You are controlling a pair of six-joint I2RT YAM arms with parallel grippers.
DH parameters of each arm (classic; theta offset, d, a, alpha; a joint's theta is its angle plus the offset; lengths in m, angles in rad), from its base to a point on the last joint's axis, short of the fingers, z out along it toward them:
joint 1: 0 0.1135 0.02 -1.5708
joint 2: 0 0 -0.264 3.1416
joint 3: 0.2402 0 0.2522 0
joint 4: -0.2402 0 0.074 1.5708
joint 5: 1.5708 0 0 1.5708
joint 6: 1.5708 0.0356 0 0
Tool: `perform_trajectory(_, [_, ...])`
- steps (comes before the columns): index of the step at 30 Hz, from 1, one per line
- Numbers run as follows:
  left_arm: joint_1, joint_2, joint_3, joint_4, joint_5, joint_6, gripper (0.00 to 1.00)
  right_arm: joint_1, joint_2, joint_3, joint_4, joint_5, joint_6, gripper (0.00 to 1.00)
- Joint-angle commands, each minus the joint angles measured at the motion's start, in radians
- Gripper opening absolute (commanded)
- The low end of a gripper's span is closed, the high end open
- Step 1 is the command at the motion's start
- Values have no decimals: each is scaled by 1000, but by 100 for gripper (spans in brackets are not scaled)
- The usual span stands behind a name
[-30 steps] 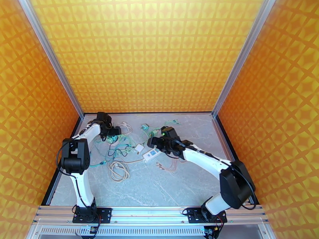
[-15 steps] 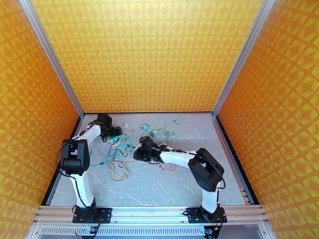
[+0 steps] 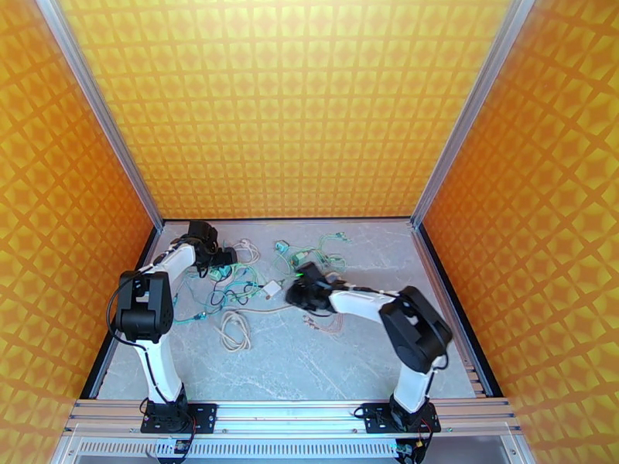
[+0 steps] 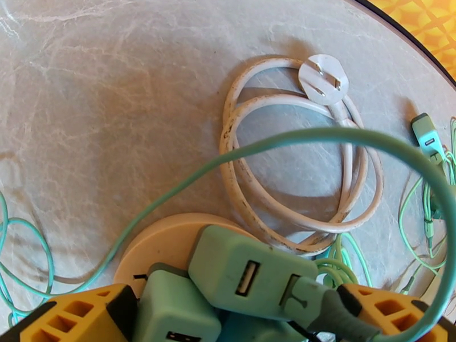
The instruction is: Pull the plug off the socket
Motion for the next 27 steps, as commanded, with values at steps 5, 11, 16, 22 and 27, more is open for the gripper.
perform_trajectory(5, [-59,-58,-82,-70,55,-89,94,-212,-73,-83,-173,78,-188,29])
perform_trajectory(11, [-164,-107,-175,-49,57,-256,92,-332,-68,-61,-206,70,-284,29])
perform_trajectory(16, [-263,-142,-240,4,52,-408,90,-402,-50,-27,-218,53,-325,30])
perform_trajectory(22, [-374,-162,-237,5,-4,-516,90,-453,-57,-17,-219,41,-337,30])
perform_trajectory(27, [-458,-165,-223,-36,-70,-573,91,-461,-73,-8,-221,27,-363,33])
